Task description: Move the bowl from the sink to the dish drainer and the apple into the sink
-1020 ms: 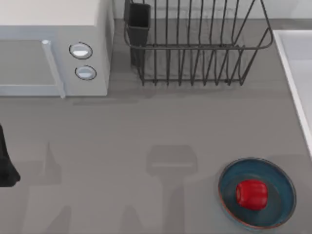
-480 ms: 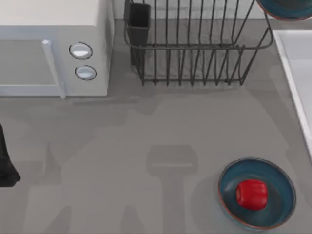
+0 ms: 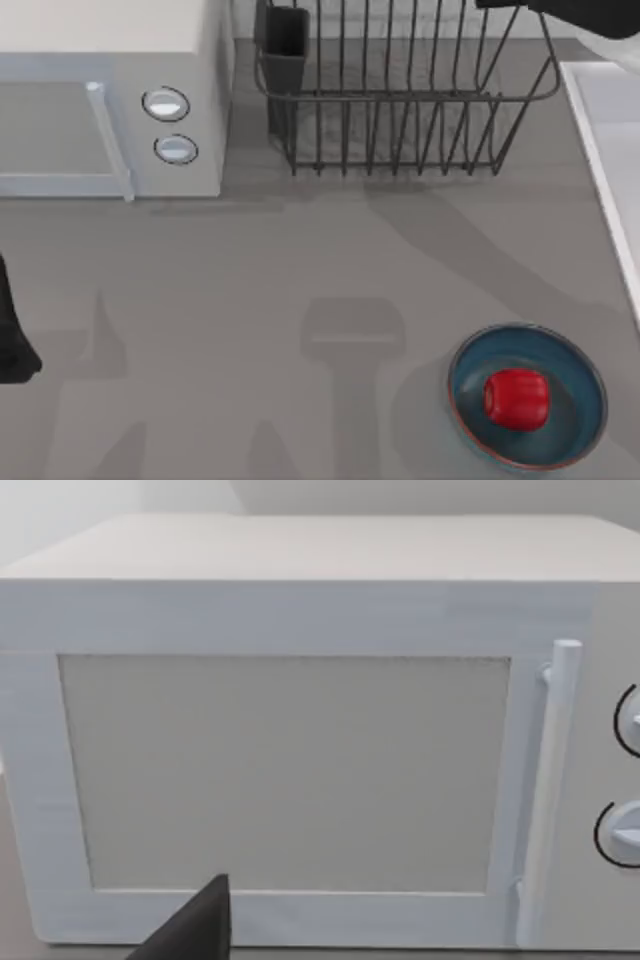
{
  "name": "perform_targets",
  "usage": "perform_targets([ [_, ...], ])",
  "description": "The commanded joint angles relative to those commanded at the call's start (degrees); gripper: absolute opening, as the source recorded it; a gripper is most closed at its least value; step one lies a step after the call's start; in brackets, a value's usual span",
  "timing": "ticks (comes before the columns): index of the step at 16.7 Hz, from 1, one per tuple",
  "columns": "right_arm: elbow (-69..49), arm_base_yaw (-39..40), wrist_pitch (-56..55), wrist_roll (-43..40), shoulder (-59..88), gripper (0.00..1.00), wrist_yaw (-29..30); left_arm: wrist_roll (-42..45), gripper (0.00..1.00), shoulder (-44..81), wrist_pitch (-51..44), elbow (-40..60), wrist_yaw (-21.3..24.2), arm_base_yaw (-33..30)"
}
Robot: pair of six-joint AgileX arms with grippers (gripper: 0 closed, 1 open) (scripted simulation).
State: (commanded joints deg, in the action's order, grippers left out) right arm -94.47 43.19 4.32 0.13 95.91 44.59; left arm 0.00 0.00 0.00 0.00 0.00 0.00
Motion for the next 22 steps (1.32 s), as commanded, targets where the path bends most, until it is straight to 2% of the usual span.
perform_targets([
  [3,-0.30,2.30,-3.89,1.15,-0.49,0.00,2.45,0.00,1.00,0.00,0.00,0.00,0.00,0.00],
  [11,0.64,1.63,-5.95,1.23,1.17,0.00,1.87,0.00,1.00,0.00,0.00,0.00,0.00,0.00],
  [22,16.03,-5.90,-41.20,1.05,19.42,0.00,-5.46,0.00,1.00,0.00,0.00,0.00,0.00,0.00],
])
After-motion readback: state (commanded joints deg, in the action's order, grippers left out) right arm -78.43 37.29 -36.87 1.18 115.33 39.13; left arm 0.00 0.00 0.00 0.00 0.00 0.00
